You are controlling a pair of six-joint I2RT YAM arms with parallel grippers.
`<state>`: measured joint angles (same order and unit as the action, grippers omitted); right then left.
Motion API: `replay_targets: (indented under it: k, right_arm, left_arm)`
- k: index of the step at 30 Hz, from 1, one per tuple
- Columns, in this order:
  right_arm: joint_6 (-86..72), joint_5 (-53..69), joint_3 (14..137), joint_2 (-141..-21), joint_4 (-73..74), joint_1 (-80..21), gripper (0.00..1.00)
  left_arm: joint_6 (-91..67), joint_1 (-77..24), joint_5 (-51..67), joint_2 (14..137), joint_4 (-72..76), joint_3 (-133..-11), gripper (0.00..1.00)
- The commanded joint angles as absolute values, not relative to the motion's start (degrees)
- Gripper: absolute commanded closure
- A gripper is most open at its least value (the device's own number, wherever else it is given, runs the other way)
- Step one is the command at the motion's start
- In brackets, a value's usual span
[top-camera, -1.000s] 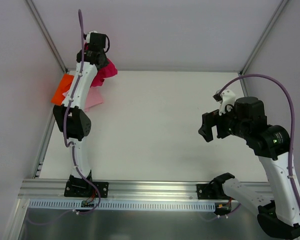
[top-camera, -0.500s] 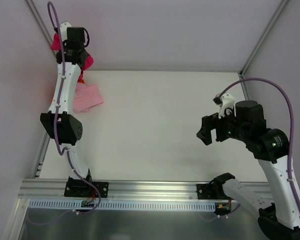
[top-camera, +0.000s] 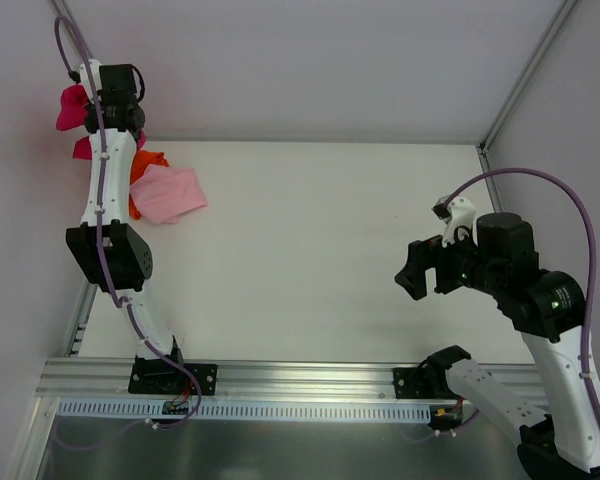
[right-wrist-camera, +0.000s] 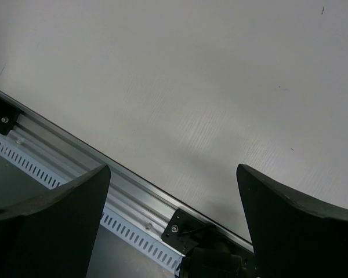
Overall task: Fold and stack the t-shirts
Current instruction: Put the neatly folded tshirt into the corner of the board with the left arm
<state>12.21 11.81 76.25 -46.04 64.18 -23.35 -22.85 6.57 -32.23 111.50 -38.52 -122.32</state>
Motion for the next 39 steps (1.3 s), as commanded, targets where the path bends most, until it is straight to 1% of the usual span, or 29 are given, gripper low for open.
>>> replay_targets:
  k: [1,4,5,8,11,19,25,32,33,34,35,36,37,39]
  right_arm:
    - [10.7,12.0,76.4,-45.3,65.3,-23.7,0.03]
    - [10.8,11.3,76.9,-45.4,66.1,-23.7,0.04]
    - [11.1,11.1,77.3,-45.4,66.7,-23.7,0.03]
    - [11.4,10.7,78.5,-45.9,67.8,-23.7,0.03]
    - [11.9,10.0,79.6,-46.3,69.4,-23.8,0.04]
    - [13.5,8.3,82.1,-48.1,70.9,-23.7,0.03]
    - [14.8,6.7,82.4,-49.0,70.7,-23.7,0.03]
    - [15.8,3.2,83.8,-48.7,71.6,-23.7,0.04]
    - [15.7,3.3,83.8,-48.8,71.6,-23.7,0.04]
    - [15.5,3.4,83.7,-48.8,71.5,-23.7,0.04]
    - [15.3,3.6,83.3,-48.7,71.4,-23.7,0.04]
    - [15.1,3.6,83.0,-48.7,71.0,-23.7,0.04]
    - [15.1,3.9,82.7,-48.6,70.9,-23.7,0.04]
    - [15.0,4.0,81.9,-48.4,70.8,-23.7,0.04]
  left_arm:
    - [-22.0,6.9,-34.2,109.7,-33.3,-120.2,1.0]
    - [-24.6,7.0,-33.7,110.0,-32.4,-116.4,1.0]
    - [-25.6,6.9,-31.8,110.0,-32.2,-115.1,1.0]
    - [-31.2,7.0,-29.0,109.3,-30.9,-106.8,1.0]
    - [-36.0,6.7,-26.2,108.2,-28.8,-101.7,1.0]
    - [-42.5,5.2,-17.8,107.3,-28.2,-95.9,1.0]
    - [-47.5,2.4,-13.0,104.9,-25.0,-87.9,1.0]
    - [-49.1,1.8,-9.3,104.7,-24.4,-85.9,1.0]
    - [-48.9,1.8,-9.1,104.7,-24.4,-85.8,0.98]
    - [-48.5,1.8,-8.5,104.7,-24.0,-85.6,0.81]
    - [-48.3,1.8,-8.4,104.2,-23.8,-85.3,0.73]
    - [-48.3,1.8,-8.3,104.1,-23.6,-85.0,0.69]
    - [-48.4,1.8,-8.1,103.2,-22.8,-84.3,0.59]
    - [-48.3,1.8,-7.8,102.2,-21.9,-83.5,0.49]
